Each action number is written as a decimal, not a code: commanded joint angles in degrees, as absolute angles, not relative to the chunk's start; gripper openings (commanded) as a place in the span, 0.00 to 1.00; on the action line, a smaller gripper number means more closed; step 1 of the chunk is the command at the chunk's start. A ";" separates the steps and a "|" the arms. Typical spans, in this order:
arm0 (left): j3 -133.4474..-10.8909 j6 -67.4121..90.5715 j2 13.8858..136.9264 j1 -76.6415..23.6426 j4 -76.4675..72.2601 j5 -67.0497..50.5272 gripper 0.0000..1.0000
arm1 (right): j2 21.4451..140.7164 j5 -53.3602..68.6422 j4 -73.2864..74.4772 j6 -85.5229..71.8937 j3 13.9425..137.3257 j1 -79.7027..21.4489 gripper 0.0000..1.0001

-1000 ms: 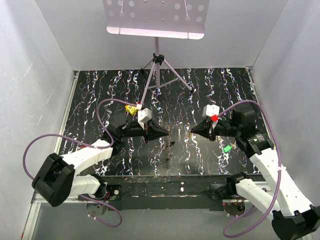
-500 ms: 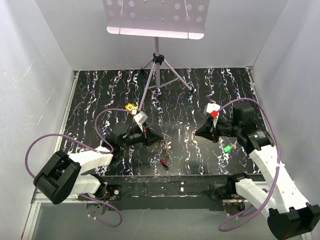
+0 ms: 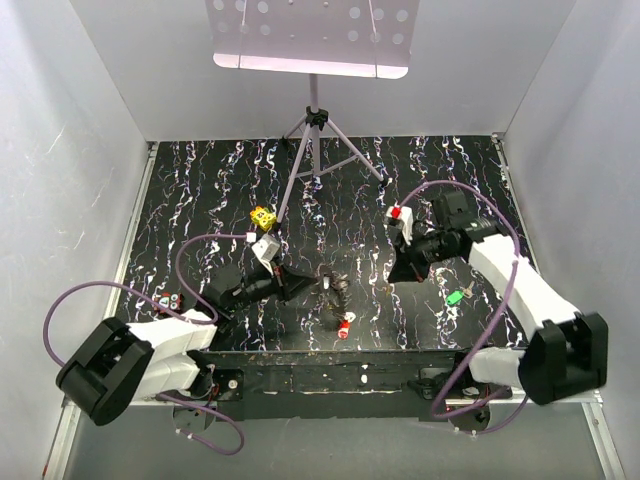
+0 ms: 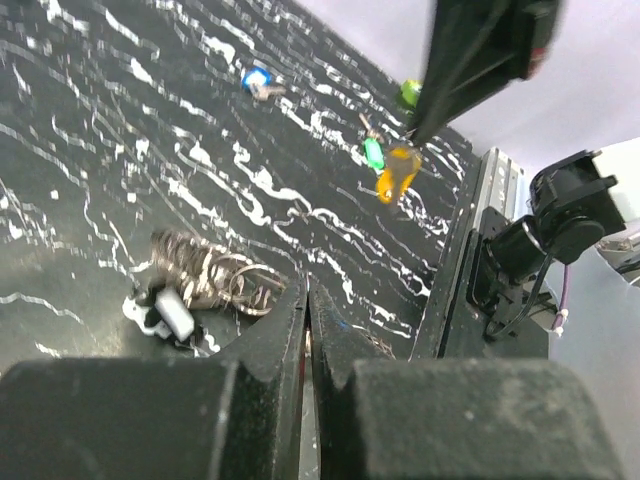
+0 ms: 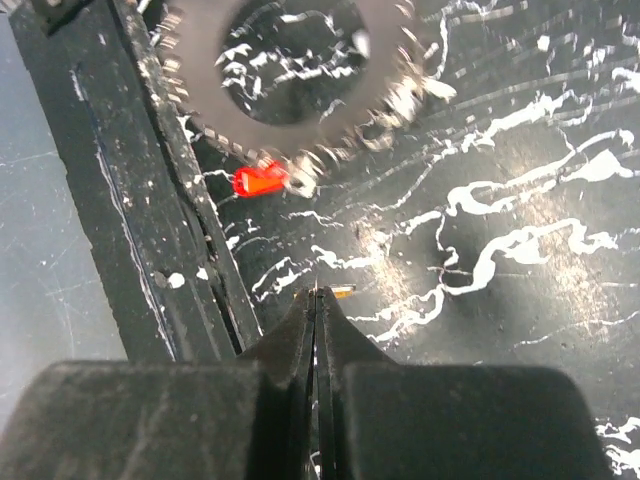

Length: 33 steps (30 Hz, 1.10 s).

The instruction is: Put the keys on the keyring

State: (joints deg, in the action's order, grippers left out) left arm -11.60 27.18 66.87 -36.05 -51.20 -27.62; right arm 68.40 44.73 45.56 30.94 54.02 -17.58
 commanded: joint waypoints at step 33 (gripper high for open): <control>-8.79 21.18 48.69 -35.77 -50.10 -27.86 0.00 | 96.27 20.13 44.72 22.66 73.83 -17.14 0.01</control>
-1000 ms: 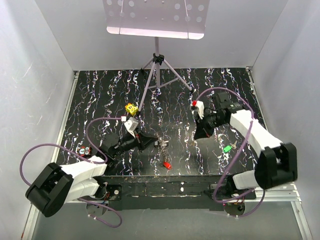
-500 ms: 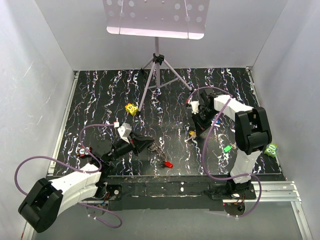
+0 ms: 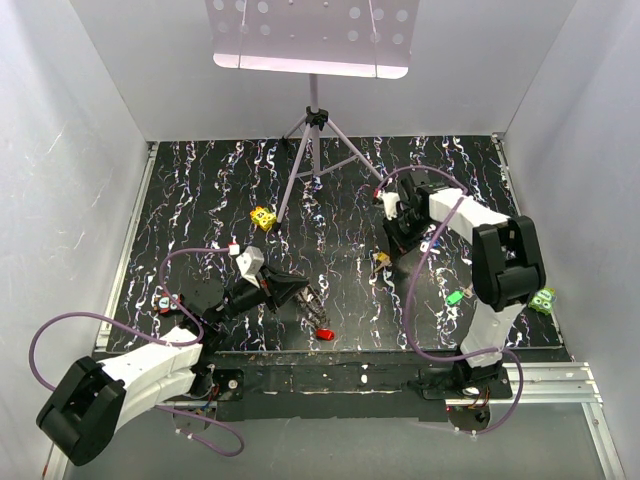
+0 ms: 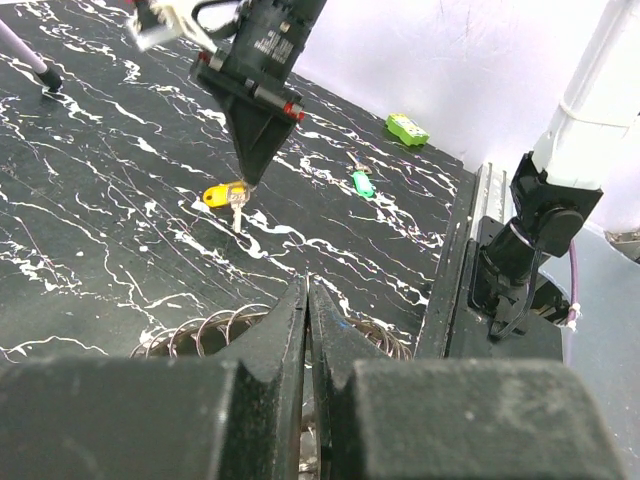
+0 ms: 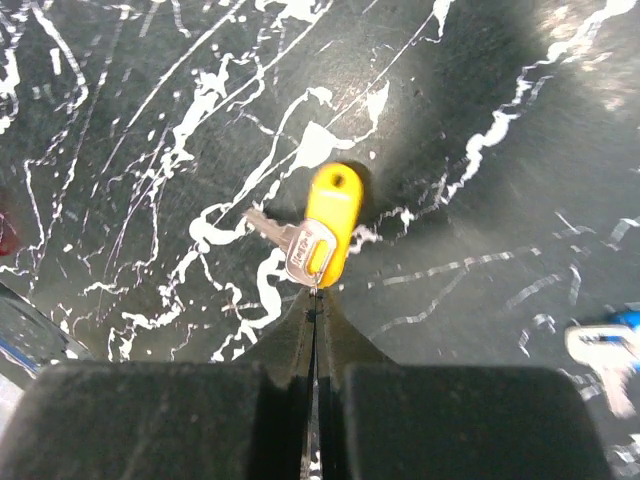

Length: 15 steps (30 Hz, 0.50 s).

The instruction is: Put the keys on the keyring

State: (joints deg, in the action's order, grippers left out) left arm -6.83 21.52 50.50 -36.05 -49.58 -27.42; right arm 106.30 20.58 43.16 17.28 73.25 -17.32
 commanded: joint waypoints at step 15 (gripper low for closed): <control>-9.40 20.83 45.27 -35.77 -47.82 -29.79 0.00 | 90.61 13.80 68.20 40.26 68.91 -16.96 0.01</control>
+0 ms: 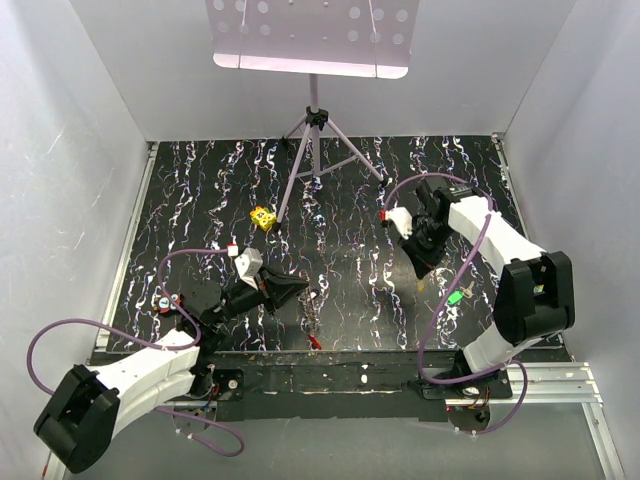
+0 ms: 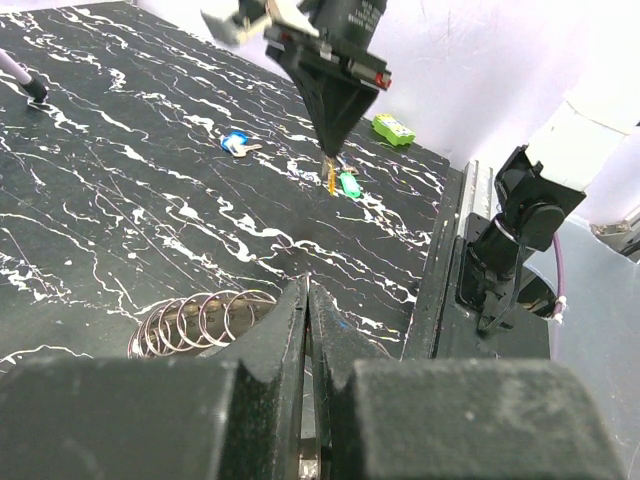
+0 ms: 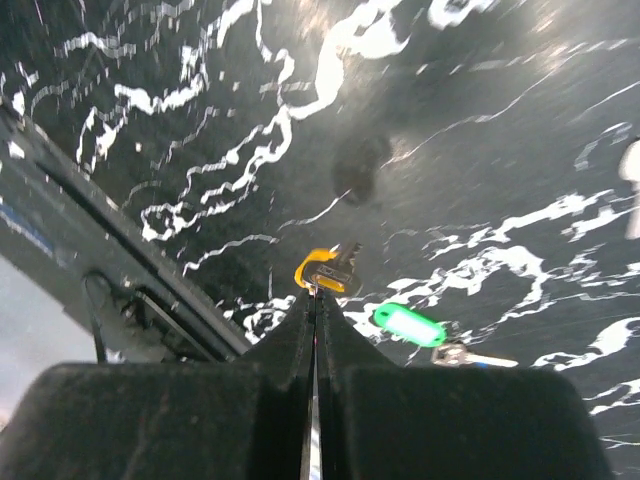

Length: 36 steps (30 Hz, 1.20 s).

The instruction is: Put the keys on the keyring

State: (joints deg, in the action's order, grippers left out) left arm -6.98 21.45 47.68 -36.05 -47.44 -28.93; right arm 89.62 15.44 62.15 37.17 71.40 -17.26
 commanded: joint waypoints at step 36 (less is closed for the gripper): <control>-8.44 21.00 41.66 -35.86 -45.79 -29.79 0.00 | 106.79 19.95 51.15 25.84 71.98 -18.28 0.07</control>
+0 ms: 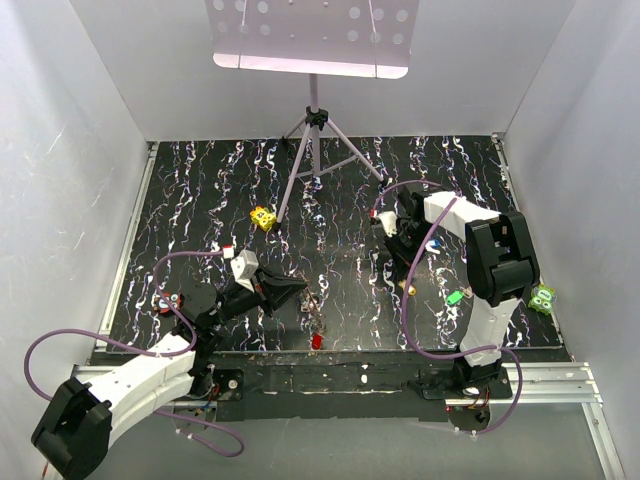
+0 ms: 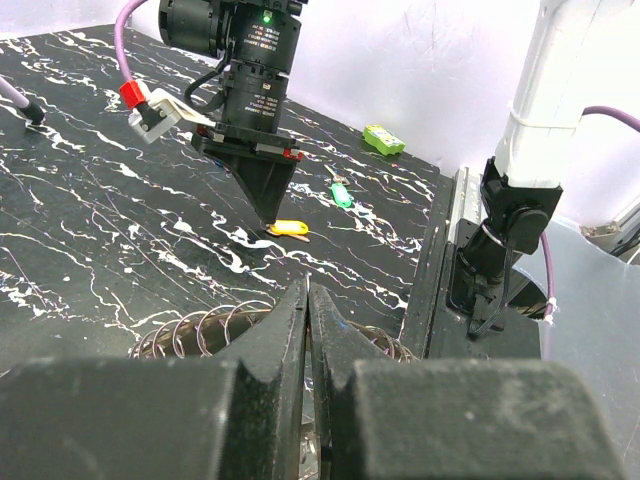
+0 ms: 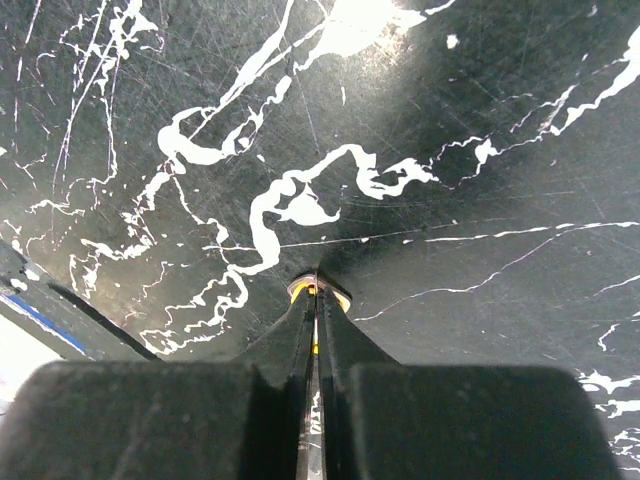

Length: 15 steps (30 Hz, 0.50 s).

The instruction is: Put the keys on the keyring

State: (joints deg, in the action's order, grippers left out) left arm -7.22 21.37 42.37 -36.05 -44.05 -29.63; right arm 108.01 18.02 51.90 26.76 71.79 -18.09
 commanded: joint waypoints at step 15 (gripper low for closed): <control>-8.79 22.32 39.46 -35.86 -45.44 -30.06 0.00 | 100.03 19.51 53.87 26.01 77.24 -16.97 0.36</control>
